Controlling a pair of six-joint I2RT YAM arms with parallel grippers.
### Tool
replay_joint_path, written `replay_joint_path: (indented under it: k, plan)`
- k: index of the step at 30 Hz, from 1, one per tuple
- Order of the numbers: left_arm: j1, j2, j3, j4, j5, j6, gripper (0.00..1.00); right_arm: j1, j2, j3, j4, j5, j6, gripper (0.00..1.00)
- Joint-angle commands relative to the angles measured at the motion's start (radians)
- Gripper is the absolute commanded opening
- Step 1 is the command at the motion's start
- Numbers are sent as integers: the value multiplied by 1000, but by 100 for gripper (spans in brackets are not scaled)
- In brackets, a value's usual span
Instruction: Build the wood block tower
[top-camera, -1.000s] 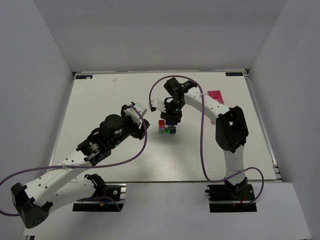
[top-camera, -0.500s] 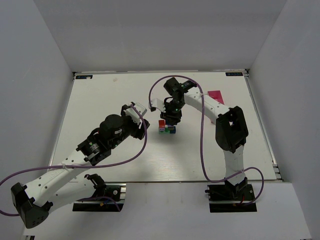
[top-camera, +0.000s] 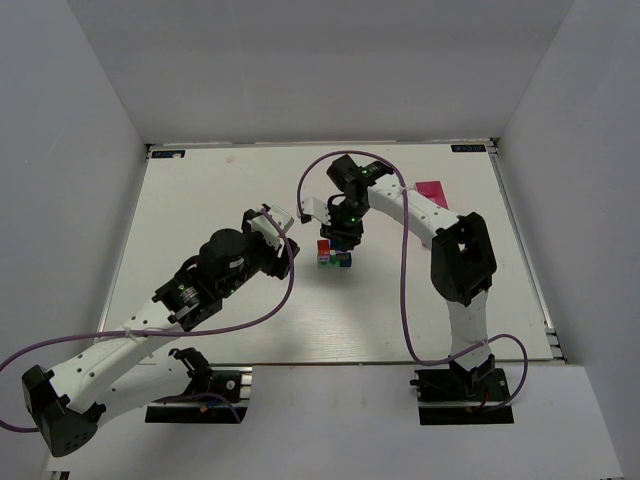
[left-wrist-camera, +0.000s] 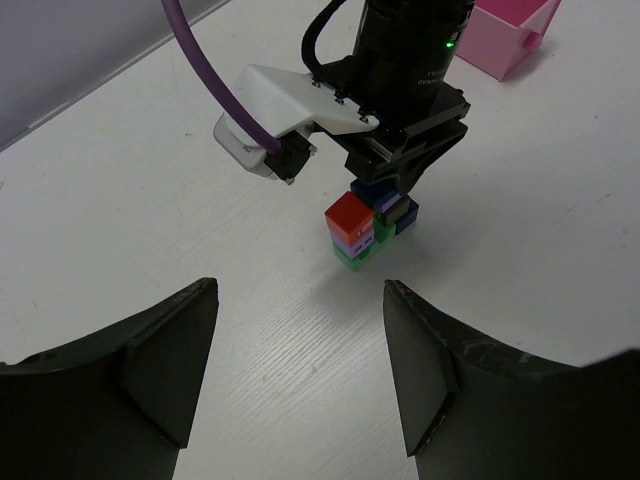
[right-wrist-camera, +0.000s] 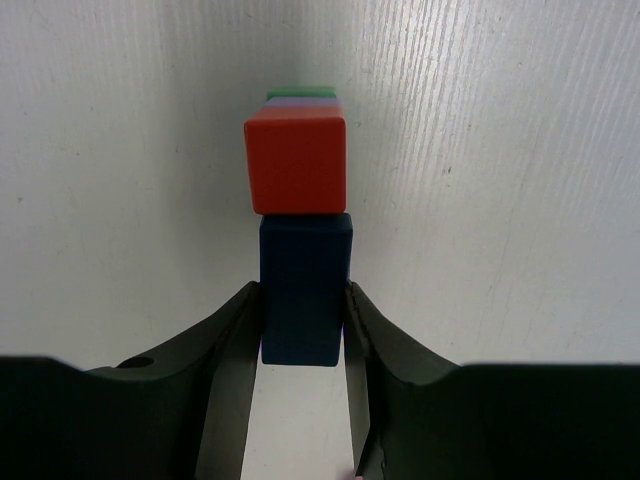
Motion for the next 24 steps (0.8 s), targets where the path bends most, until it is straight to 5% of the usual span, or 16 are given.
replay_joint_path:
  k: [1, 24]
  plan:
    - [3, -20, -2, 13, 7, 4, 77, 3, 1, 37, -18, -2, -16, 31]
    - [3, -20, -2, 13, 7, 4, 77, 9, 0, 33, -26, -8, -24, 44]
